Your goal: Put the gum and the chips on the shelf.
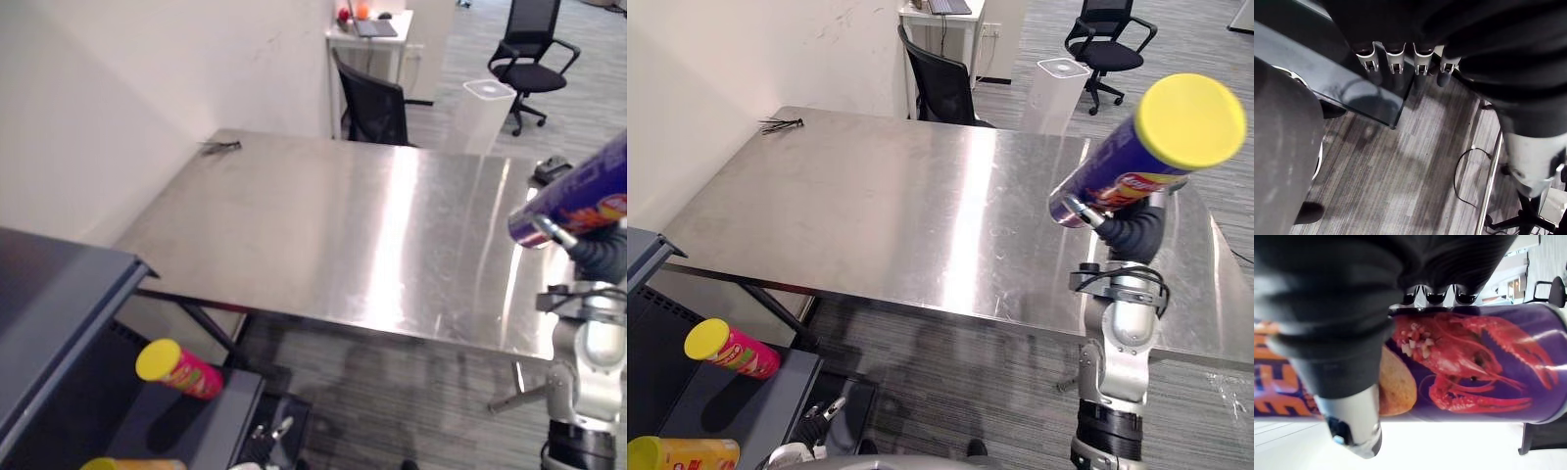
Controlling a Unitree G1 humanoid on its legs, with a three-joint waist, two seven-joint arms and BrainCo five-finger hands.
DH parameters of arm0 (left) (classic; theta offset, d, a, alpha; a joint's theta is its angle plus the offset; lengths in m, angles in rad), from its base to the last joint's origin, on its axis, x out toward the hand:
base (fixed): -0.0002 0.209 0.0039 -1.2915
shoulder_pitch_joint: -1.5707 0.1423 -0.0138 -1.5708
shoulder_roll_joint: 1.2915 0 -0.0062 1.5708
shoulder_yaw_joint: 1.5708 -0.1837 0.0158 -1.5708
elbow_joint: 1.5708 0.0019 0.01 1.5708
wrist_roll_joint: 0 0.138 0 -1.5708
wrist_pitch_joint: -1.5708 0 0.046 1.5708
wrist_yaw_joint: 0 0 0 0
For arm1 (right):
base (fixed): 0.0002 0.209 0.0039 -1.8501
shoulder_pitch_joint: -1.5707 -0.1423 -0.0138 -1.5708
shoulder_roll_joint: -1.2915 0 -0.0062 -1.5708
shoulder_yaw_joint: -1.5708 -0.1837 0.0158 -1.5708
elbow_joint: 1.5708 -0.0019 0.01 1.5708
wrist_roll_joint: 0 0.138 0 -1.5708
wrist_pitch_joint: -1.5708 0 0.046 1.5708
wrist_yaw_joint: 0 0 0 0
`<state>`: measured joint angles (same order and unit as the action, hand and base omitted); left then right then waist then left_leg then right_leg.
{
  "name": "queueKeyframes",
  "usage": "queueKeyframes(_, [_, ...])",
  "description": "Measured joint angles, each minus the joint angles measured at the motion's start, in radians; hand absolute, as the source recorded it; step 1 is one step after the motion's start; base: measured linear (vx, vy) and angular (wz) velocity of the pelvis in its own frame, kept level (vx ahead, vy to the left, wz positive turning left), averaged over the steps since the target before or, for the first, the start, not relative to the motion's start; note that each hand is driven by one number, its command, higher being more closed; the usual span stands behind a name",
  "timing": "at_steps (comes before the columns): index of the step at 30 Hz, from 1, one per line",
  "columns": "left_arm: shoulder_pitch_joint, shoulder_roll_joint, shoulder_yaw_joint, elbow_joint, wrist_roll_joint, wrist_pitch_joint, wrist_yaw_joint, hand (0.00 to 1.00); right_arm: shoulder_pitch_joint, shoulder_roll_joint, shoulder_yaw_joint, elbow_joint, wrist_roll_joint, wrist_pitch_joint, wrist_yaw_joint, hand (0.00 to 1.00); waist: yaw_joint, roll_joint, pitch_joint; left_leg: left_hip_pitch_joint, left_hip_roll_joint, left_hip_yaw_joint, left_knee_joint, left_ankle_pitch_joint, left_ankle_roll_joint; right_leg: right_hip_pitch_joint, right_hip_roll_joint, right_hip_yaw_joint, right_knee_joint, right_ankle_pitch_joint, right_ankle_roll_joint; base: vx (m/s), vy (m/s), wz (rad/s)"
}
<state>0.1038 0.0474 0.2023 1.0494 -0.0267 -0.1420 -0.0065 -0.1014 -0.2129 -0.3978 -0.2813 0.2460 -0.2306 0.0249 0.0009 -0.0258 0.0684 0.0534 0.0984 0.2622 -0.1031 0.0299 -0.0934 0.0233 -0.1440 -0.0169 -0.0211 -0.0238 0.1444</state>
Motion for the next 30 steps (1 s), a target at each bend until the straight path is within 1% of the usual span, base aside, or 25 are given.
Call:
queueKeyframes(3, [0.01, -0.002, 0.001, -0.019, -0.001, 0.0, 0.0, 0.0, 0.037, -0.003, -0.038, -0.029, 0.002, -0.002, -0.013, 1.0, 0.0, 0.0, 0.0, 0.0, 0.002, -0.005, 0.0, 0.005, -0.001, -0.005, 0.002, -0.004, 0.019, -0.007, -0.008, -0.05, -0.01, 0.06])
queueKeyframes(7, [0.016, -0.002, 0.001, -0.022, -0.001, 0.001, -0.001, 0.0, 0.089, -0.002, -0.075, -0.051, 0.012, -0.003, -0.019, 1.0, -0.008, 0.0, -0.001, 0.0, 0.002, -0.027, 0.003, 0.018, -0.001, -0.036, 0.0, -0.016, 0.111, -0.049, -0.014, -0.05, -0.007, 0.13])
queueKeyframes(9, [0.018, -0.001, 0.002, -0.024, -0.001, 0.001, -0.001, 0.0, 0.101, 0.001, -0.067, -0.062, 0.029, -0.003, -0.017, 1.0, -0.01, -0.002, 0.0, 0.0, 0.002, -0.045, 0.007, 0.029, -0.001, -0.044, -0.002, -0.029, 0.154, -0.07, -0.019, -0.07, -0.034, 0.3])
queueKeyframes(11, [0.016, -0.002, 0.02, -0.029, -0.001, 0.001, -0.001, 0.0, 0.106, 0.03, -0.044, -0.066, 0.039, -0.01, -0.016, 1.0, -0.011, -0.008, 0.001, -0.02, 0.006, -0.083, 0.007, 0.047, -0.004, -0.062, -0.002, -0.061, 0.2, -0.093, -0.026, -0.09, -0.06, 0.55])
queueKeyframes(12, [0.011, -0.001, 0.028, -0.036, -0.001, 0.001, 0.0, 0.0, 0.106, 0.054, -0.024, -0.066, 0.041, -0.02, -0.019, 1.0, -0.013, -0.013, 0.008, -0.058, 0.011, -0.117, 0.029, 0.055, -0.008, -0.08, -0.002, -0.094, 0.228, -0.105, -0.035, -0.09, -0.066, 0.66])
queueKeyframes(13, [0.005, 0.001, 0.031, -0.036, -0.002, 0.001, 0.0, 0.0, 0.106, 0.066, -0.01, -0.066, 0.045, -0.023, -0.019, 1.0, -0.013, -0.016, 0.012, -0.085, 0.014, -0.142, 0.055, 0.053, -0.011, -0.092, -0.004, -0.115, 0.247, -0.113, -0.041, -0.14, -0.089, 0.93])
queueKeyframes(14, [-0.003, 0.003, 0.031, -0.043, -0.003, 0.003, 0.002, 0.0, 0.105, 0.078, 0.021, -0.066, 0.051, -0.023, -0.021, 1.0, -0.01, -0.019, 0.025, -0.138, 0.019, -0.19, 0.104, 0.05, -0.016, -0.112, -0.005, -0.159, 0.29, -0.132, -0.051, -0.16, -0.11, 1.14])
queueKeyframes(15, [-0.004, 0.0, 0.023, -0.063, -0.009, 0.009, 0.002, 0.0, 0.105, 0.074, 0.063, -0.065, 0.058, -0.022, -0.018, 1.0, -0.008, -0.009, 0.039, -0.195, 0.029, -0.235, 0.149, 0.059, -0.022, -0.138, -0.003, -0.203, 0.348, -0.156, -0.073, -0.23, -0.154, 1.18])
queueKeyframes(16, [-0.003, 0.0, 0.015, -0.073, -0.009, 0.012, 0.002, 0.0, 0.102, 0.072, 0.078, -0.065, 0.066, -0.022, -0.017, 1.0, 0.002, 0.001, 0.045, -0.219, 0.028, -0.258, 0.162, 0.072, -0.029, -0.153, -0.002, -0.223, 0.375, -0.165, -0.088, -0.2, -0.146, 1.28])
queueKeyframes(17, [-0.005, 0.004, 0.0, -0.089, -0.009, 0.014, 0.002, 0.0, 0.085, 0.073, 0.1, -0.063, 0.07, -0.022, -0.018, 1.0, 0.02, 0.001, 0.052, -0.243, 0.027, -0.276, 0.131, 0.132, -0.032, -0.161, -0.005, -0.278, 0.389, -0.18, -0.101, -0.29, -0.093, 1.41])
queueKeyframes(18, [-0.025, 0.002, -0.001, -0.087, -0.01, 0.016, 0.0, 0.0, 0.051, 0.071, 0.088, -0.053, 0.071, -0.022, -0.018, 1.0, 0.028, 0.011, 0.081, -0.262, 0.037, -0.171, 0.18, 0.113, 0.038, -0.152, -0.036, -0.359, 0.39, -0.188, -0.119, -0.2, -0.032, 1.56])
queueKeyframes(19, [-0.04, 0.002, 0.0, -0.092, -0.027, 0.017, -0.001, 0.0, 0.033, 0.073, 0.086, -0.038, 0.072, -0.022, -0.023, 1.0, 0.03, -0.002, 0.1, -0.311, 0.053, -0.094, 0.319, 0.04, 0.097, -0.148, -0.055, -0.398, 0.398, -0.189, -0.121, -0.37, -0.069, 1.6])
queueKeyframes(20, [-0.036, 0.011, 0.0, -0.105, -0.048, 0.014, -0.001, 0.0, 0.01, 0.072, 0.094, -0.007, 0.072, -0.02, -0.031, 1.0, 0.042, -0.001, 0.107, -0.355, 0.098, 0.049, 0.597, -0.07, 0.164, -0.134, -0.08, -0.45, 0.4, -0.187, -0.125, -0.29, -0.084, 1.38])
queueKeyframes(21, [-0.027, 0.019, 0.0, -0.103, -0.048, 0.014, 0.001, 0.0, 0.009, 0.074, 0.117, 0.003, 0.071, -0.02, -0.031, 1.0, 0.047, 0.007, 0.106, -0.324, 0.148, 0.148, 0.776, -0.151, 0.16, -0.108, -0.091, -0.495, 0.384, -0.178, -0.132, -0.33, -0.084, 1.23])
queueKeyframes(22, [-0.016, 0.023, 0.001, -0.1, -0.048, 0.014, 0.001, 0.0, 0.013, 0.074, 0.129, 0.003, 0.071, -0.02, -0.033, 1.0, 0.043, 0.015, 0.104, -0.294, 0.172, 0.182, 0.83, -0.179, 0.154, -0.092, -0.093, -0.522, 0.371, -0.173, -0.134, -0.19, 0.004, 1.22])
queueKeyframes(23, [0.002, 0.035, 0.003, -0.092, -0.048, 0.015, 0.002, 0.0, 0.018, 0.074, 0.14, 0.001, 0.071, -0.021, -0.036, 1.0, 0.033, 0.023, 0.098, -0.228, 0.209, 0.224, 0.881, -0.222, 0.14, -0.077, -0.097, -0.564, 0.354, -0.166, -0.137, -0.13, 0.057, 1.26])
queueKeyframes(24, [0.014, 0.039, 0.018, -0.088, -0.049, 0.021, 0.003, 0.0, 0.018, 0.074, 0.135, -0.001, 0.071, -0.023, -0.039, 1.0, 0.032, 0.035, 0.089, -0.173, 0.248, 0.254, 0.888, -0.243, 0.129, -0.077, -0.106, -0.622, 0.353, -0.16, -0.141, -0.12, 0.077, 1.32])
queueKeyframes(25, [0.02, 0.039, 0.027, -0.077, -0.049, 0.022, 0.004, 0.0, 0.019, 0.074, 0.129, -0.003, 0.071, -0.024, -0.042, 1.0, 0.031, 0.043, 0.084, -0.152, 0.269, 0.27, 0.884, -0.249, 0.128, -0.082, -0.111, -0.65, 0.356, -0.157, -0.138, -0.12, 0.116, 1.49])
queueKeyframes(26, [0.012, 0.037, 0.042, -0.058, -0.049, 0.024, 0.005, 0.0, 0.019, 0.074, 0.101, -0.002, 0.072, -0.023, -0.053, 1.0, 0.026, 0.056, 0.076, -0.144, 0.285, 0.329, 0.833, -0.268, 0.112, -0.095, -0.132, -0.712, 0.374, -0.154, -0.131, -0.16, 0.118, 1.72])
queueKeyframes(27, [0.016, 0.035, 0.043, -0.055, -0.047, 0.026, 0.009, 0.0, 0.029, 0.082, 0.08, 0.001, 0.071, -0.02, -0.069, 1.0, 0.024, 0.036, 0.066, -0.159, 0.255, 0.395, 0.775, -0.271, 0.12, -0.106, -0.148, -0.749, 0.361, -0.139, -0.108, -0.17, 0.105, 1.74])
queueKeyframes(28, [0.019, 0.037, 0.049, -0.054, -0.046, 0.029, 0.01, 0.0, 0.029, 0.082, 0.076, 0.001, 0.07, -0.019, -0.07, 1.0, 0.021, 0.03, 0.063, -0.16, 0.234, 0.411, 0.731, -0.271, 0.121, -0.105, -0.152, -0.764, 0.339, -0.13, -0.102, -0.17, 0.1, 1.72])
queueKeyframes(29, [0.022, 0.038, 0.082, -0.054, -0.044, 0.036, 0.011, 0.0, 0.028, 0.082, 0.066, 0.0, 0.069, -0.019, -0.069, 1.0, 0.022, 0.028, 0.056, -0.157, 0.197, 0.429, 0.642, -0.271, 0.12, -0.078, -0.156, -0.82, 0.288, -0.087, -0.106, -0.11, 0.089, 1.33])
queueKeyframes(30, [0.027, 0.037, 0.094, -0.054, -0.042, 0.036, 0.013, 0.0, 0.027, 0.083, 0.061, 0.0, 0.069, -0.019, -0.07, 1.0, 0.022, 0.03, 0.055, -0.157, 0.192, 0.443, 0.616, -0.272, 0.119, -0.06, -0.156, -0.859, 0.264, -0.064, -0.102, -0.12, 0.144, 1.73])
